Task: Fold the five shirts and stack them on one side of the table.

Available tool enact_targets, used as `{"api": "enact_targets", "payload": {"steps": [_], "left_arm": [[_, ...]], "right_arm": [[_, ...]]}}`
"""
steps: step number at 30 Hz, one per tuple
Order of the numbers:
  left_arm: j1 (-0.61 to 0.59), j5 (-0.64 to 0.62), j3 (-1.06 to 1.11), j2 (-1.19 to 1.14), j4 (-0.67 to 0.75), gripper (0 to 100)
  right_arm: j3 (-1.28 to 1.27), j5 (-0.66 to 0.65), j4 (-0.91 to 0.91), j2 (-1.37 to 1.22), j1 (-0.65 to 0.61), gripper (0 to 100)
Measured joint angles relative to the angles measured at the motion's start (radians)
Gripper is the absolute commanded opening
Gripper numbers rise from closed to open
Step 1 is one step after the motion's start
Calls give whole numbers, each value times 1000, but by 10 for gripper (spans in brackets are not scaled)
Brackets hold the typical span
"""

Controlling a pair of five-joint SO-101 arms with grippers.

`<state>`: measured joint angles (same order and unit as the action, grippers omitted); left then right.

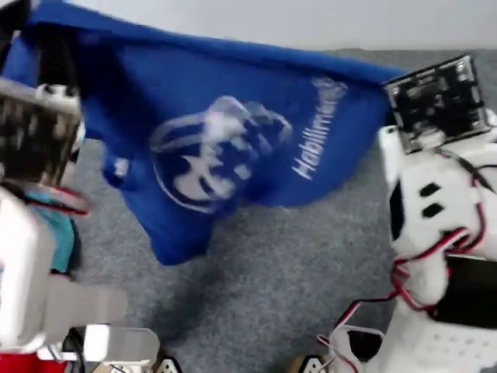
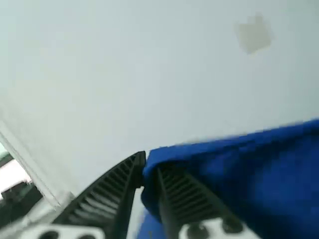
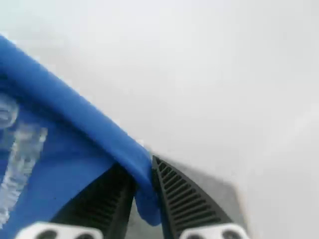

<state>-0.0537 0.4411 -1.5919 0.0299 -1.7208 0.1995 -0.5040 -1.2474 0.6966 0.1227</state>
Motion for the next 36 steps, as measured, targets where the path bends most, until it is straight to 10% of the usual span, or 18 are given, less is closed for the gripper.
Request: {"api": "enact_targets", "payload": {"steps": [24,36], "left_arm": [[61,100,-48,14,-17,2],[61,72,686,8,-2,2]], "right_arm": [[0,-32,-112,23,54,10],[-388,-35,3,-107,-14,10]]}}
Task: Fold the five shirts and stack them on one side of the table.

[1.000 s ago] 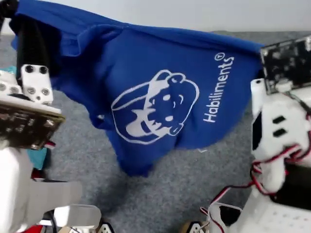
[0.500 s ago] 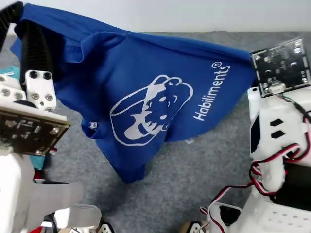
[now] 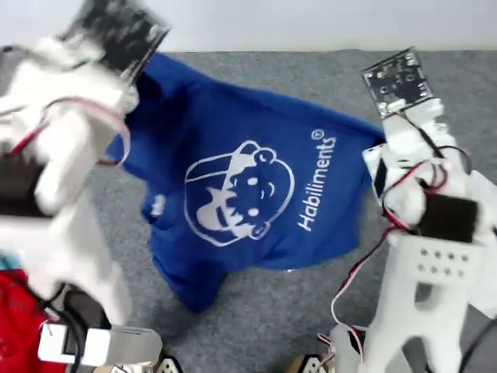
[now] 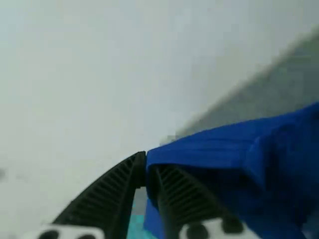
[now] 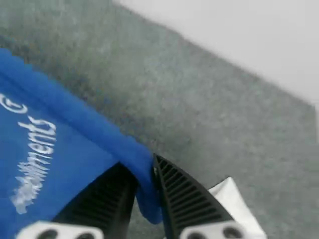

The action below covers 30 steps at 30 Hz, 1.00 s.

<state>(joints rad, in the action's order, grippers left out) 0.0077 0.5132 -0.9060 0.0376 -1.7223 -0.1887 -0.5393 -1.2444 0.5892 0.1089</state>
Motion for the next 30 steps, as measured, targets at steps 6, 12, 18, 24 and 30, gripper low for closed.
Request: {"api": "enact_targets", "payload": {"steps": [6,12,18,24,30], "left_arm": [[-2,-6,431,-130,172,2],[21,-9,517,-381,399,4],[40,-37,414,-681,522,89],[43,-51,84,-931,367,177],[43,-35,-341,-1071,81,201]], "right_arm": [[-155,2,180,-129,0,10],[-203,2,353,-328,2,10],[-203,2,459,-526,2,10],[-203,2,463,-557,2,10],[-203,2,463,-557,2,10]]}}
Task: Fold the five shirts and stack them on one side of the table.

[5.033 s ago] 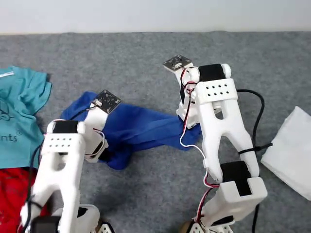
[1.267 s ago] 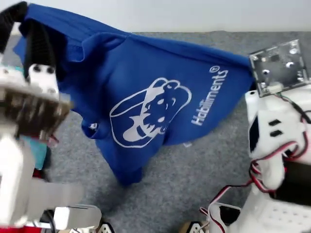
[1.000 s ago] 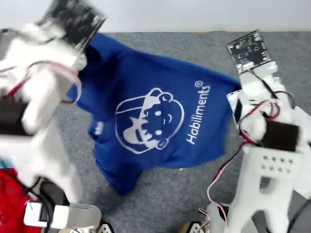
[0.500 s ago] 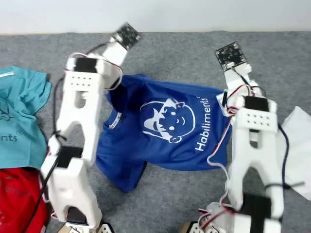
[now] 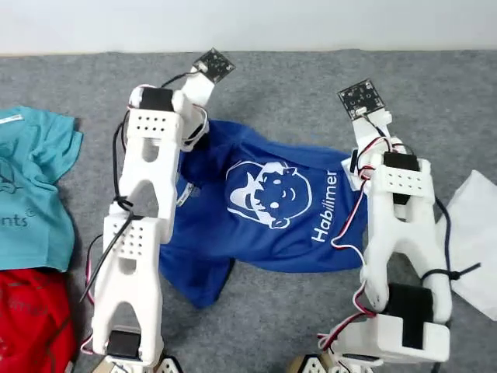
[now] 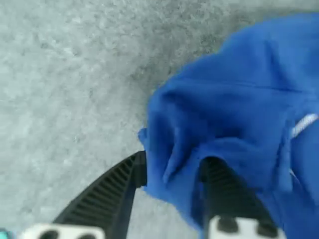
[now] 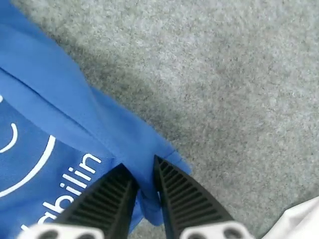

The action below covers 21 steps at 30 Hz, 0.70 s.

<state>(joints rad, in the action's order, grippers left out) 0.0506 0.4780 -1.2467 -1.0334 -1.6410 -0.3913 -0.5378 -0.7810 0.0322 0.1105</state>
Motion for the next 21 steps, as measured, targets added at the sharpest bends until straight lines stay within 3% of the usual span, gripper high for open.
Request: {"api": "enact_targets", "payload": {"steps": [5,13,21], "left_arm": [[-18,35,-101,-20,-83,202],[-84,75,81,-20,-83,199],[-75,78,175,-38,-83,198]], "right_arm": [[0,0,-18,0,0,10],[0,0,-75,0,0,10],[0,2,-75,0,0,10]]}}
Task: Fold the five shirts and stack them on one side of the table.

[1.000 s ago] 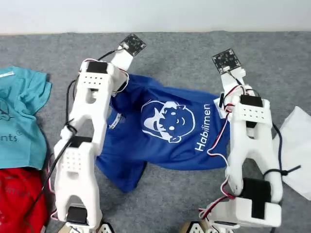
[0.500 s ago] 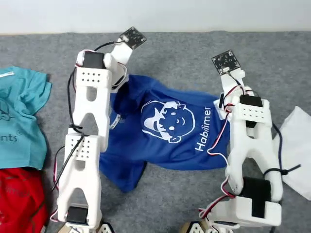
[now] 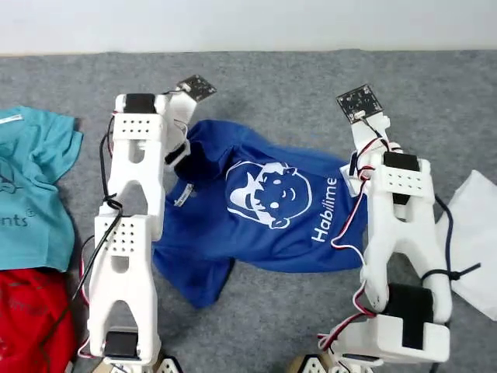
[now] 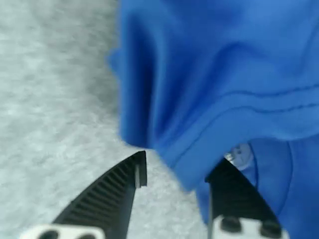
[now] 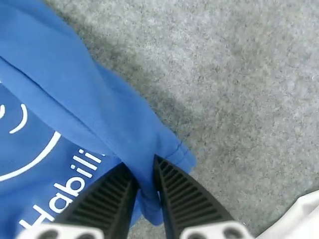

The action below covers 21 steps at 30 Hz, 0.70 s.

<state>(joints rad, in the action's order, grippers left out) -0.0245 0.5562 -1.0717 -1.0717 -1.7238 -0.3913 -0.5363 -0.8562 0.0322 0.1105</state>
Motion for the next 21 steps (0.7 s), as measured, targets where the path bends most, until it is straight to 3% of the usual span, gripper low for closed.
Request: {"api": "enact_targets", "payload": {"steps": [4,14,21], "left_arm": [[5,0,0,-20,2,176],[12,-2,-6,-41,-3,2],[9,-26,-98,-17,-2,2]], "right_arm": [[0,0,0,0,0,10],[0,0,0,0,0,10],[0,0,-18,109,0,10]]}}
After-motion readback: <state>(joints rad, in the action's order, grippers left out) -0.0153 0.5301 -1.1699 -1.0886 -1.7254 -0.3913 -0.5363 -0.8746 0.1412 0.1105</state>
